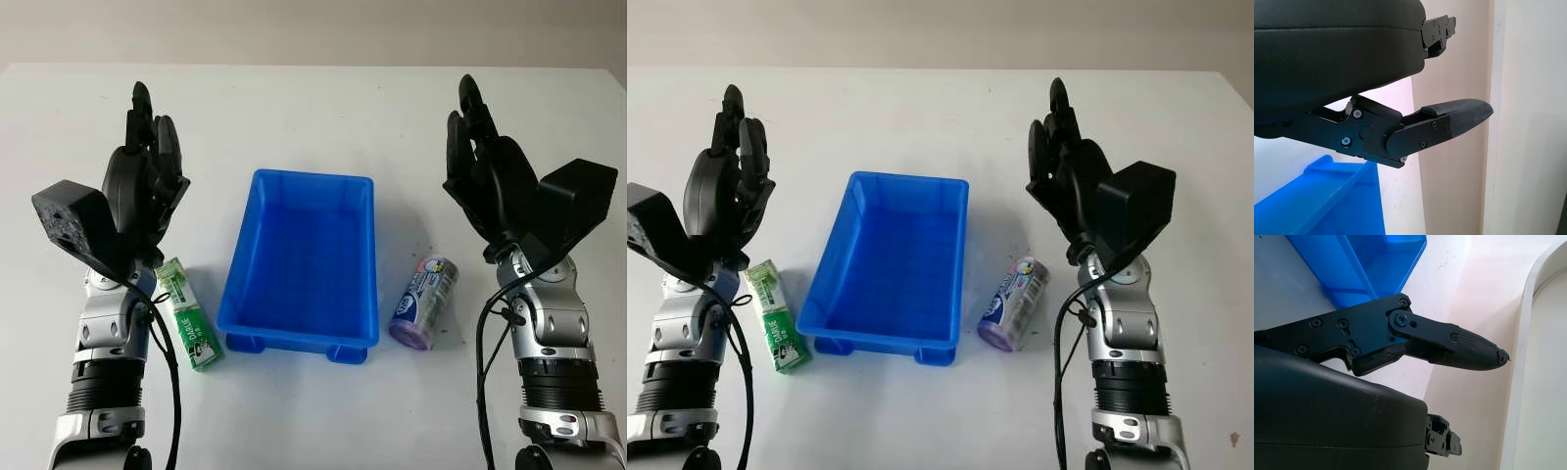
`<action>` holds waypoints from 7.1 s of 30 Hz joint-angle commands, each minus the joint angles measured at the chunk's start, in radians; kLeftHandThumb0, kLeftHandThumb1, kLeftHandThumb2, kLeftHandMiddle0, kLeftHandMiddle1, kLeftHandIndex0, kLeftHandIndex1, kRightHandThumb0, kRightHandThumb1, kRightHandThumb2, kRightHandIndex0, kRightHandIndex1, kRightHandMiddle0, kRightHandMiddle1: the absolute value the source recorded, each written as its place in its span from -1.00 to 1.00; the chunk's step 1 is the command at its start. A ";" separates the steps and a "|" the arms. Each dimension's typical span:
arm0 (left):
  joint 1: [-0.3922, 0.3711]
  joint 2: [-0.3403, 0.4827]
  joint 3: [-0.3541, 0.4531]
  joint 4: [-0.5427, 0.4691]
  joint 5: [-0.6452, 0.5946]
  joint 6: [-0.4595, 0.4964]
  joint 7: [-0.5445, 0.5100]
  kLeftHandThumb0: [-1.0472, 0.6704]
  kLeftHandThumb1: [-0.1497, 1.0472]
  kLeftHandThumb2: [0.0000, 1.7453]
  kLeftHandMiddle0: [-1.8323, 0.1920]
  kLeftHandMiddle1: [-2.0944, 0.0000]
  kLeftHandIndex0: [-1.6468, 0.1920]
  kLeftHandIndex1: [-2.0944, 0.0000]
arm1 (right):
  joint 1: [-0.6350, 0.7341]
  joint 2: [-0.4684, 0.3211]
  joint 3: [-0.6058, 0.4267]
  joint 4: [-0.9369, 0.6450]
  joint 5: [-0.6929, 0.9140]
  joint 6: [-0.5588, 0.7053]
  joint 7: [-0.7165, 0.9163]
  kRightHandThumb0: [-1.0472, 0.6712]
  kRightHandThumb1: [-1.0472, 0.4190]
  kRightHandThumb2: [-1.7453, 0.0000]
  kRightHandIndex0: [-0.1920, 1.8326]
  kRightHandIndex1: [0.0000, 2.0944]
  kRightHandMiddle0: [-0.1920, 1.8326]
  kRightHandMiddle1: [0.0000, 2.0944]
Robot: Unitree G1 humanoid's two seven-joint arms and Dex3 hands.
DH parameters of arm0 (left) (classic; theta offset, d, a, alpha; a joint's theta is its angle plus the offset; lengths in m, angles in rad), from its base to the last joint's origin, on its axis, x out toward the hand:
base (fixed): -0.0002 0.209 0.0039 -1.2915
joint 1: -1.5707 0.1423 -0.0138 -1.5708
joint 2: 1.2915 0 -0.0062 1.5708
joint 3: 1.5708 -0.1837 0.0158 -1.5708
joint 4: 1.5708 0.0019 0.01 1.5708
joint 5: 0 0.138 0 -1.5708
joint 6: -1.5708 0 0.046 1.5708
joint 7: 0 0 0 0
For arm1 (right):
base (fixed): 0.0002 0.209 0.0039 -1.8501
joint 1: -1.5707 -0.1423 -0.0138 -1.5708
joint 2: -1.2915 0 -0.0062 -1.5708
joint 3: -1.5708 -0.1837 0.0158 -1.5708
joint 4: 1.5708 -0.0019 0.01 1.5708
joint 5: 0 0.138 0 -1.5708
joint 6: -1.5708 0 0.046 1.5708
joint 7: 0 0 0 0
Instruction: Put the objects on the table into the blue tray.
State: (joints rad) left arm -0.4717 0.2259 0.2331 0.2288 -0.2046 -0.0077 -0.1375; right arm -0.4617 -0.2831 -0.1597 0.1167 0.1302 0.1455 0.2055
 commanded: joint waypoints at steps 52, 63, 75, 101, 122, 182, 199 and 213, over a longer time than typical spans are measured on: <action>-0.035 0.006 -0.011 -0.040 -0.018 0.079 -0.003 -0.66 1.00 -0.23 1.00 1.00 1.00 1.00 | 0.234 -0.773 0.073 -0.426 -0.339 -0.479 0.638 -0.14 -0.62 0.94 -0.36 -0.96 -0.32 -0.96; -0.021 0.016 -0.012 -0.041 -0.001 0.073 -0.006 -0.66 1.00 -0.23 1.00 1.00 1.00 1.00 | 0.254 -0.652 0.184 -0.254 -0.445 -0.688 0.471 -0.07 -0.65 0.93 -0.28 -0.92 -0.24 -0.92; -0.049 0.032 -0.004 -0.036 -0.006 0.110 -0.009 -0.66 1.00 -0.26 1.00 1.00 1.00 1.00 | 0.205 -0.571 0.221 -0.054 -0.632 -0.980 0.184 -0.37 -0.73 0.93 -0.65 0.98 -0.66 0.91; -0.055 0.028 -0.011 -0.017 -0.005 0.096 -0.015 -0.66 1.00 -0.27 1.00 1.00 1.00 1.00 | -0.226 -0.555 0.177 0.217 -0.924 -0.910 -0.489 -0.40 -1.00 0.90 0.23 1.00 0.04 1.00; -0.013 0.014 -0.031 -0.054 0.034 0.070 0.003 -0.65 1.00 -0.23 1.00 1.00 1.00 1.00 | -0.329 -0.223 0.451 0.270 -0.542 -0.823 0.080 -0.55 -1.00 0.73 -0.73 0.71 -0.85 0.69; 0.101 0.618 0.035 -0.460 0.184 0.220 -0.425 -0.38 0.74 -0.93 0.85 0.94 0.82 0.92 | 0.057 0.010 -0.046 -0.034 0.117 0.077 -0.007 -0.68 -1.00 0.17 -1.00 -1.00 -1.00 -1.00; 0.361 1.013 0.187 -0.425 0.530 -0.425 -0.549 -0.34 0.56 -0.94 0.72 0.96 0.64 0.95 | 0.045 0.003 -0.050 -0.019 0.126 0.102 0.043 -0.67 -1.00 0.18 -1.00 -1.00 -1.00 -1.00; 0.211 1.007 -0.068 -0.253 0.675 -0.724 -0.428 -0.41 0.71 -0.92 0.75 0.95 0.70 0.96 | 0.060 -0.007 -0.064 -0.011 0.131 0.095 0.068 -0.67 -1.00 0.18 -1.00 -1.00 -1.00 -1.00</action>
State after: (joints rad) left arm -0.2375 1.2477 0.1860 -0.0361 0.4632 -0.7117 -0.5855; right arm -0.4047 -0.2743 -0.2126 0.1106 0.2543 0.2443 0.2704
